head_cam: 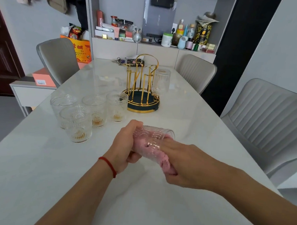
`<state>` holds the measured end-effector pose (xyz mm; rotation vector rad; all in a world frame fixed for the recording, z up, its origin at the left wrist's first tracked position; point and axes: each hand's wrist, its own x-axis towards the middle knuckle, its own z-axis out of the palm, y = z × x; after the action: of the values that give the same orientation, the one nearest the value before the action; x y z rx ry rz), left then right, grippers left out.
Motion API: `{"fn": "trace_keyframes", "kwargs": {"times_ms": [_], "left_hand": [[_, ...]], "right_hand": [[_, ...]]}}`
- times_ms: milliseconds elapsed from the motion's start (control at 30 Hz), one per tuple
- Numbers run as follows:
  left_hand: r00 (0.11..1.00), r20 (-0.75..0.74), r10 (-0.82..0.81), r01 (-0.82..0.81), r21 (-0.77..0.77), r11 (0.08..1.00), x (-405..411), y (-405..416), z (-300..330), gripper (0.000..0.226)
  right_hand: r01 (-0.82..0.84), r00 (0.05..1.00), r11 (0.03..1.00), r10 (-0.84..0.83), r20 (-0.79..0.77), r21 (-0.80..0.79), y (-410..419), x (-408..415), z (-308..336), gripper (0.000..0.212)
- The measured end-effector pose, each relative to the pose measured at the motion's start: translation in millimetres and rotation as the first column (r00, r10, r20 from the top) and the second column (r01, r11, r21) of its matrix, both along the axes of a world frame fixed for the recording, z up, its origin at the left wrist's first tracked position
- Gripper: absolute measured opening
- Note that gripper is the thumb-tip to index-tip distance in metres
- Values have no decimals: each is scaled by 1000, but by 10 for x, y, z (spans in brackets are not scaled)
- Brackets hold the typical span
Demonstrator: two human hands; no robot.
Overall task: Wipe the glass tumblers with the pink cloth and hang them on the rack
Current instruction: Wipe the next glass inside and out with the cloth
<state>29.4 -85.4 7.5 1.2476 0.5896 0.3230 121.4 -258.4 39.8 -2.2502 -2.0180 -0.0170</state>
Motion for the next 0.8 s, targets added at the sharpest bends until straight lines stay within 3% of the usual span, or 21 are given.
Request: {"fn": "trace_keyframes", "kwargs": {"times_ms": [67,200,300,367,433,467,533,700,800], "left_hand": [[1000,-9,-24,24,-31,999,-11,18,12,38],[993,-67,-101,101,-9,995,-32,53,19,40],[991,-76,-107,109,26,994,-50,65,30,37],[991,-92,-99,106,75,992,-49,65,33,37],[992,-95,-86,98,128,987,-40,51,24,37],[994,-84,-75,86,141,986,-37,44,13,37],[997,-57,-47,56,158,986,-34,14,18,38],[987,98,127,-144,202,969,12,-80,13,31],[970,209,124,-175,243,954,30,-88,-61,28]], "right_hand": [[-42,997,999,43,60,-16,7,47,3,54],[-124,992,992,124,-3,-30,47,117,25,61],[-109,980,994,109,-165,11,75,102,-61,49],[-6,921,1000,8,-389,8,90,8,-117,50],[79,712,997,-40,-701,23,93,-113,-101,57],[120,553,993,-53,-831,16,96,-140,-97,59],[135,293,991,-18,-956,23,89,-156,-72,55],[357,-166,934,94,-982,29,101,-166,-164,40],[468,-329,883,144,-933,-28,136,-167,-257,36]]}}
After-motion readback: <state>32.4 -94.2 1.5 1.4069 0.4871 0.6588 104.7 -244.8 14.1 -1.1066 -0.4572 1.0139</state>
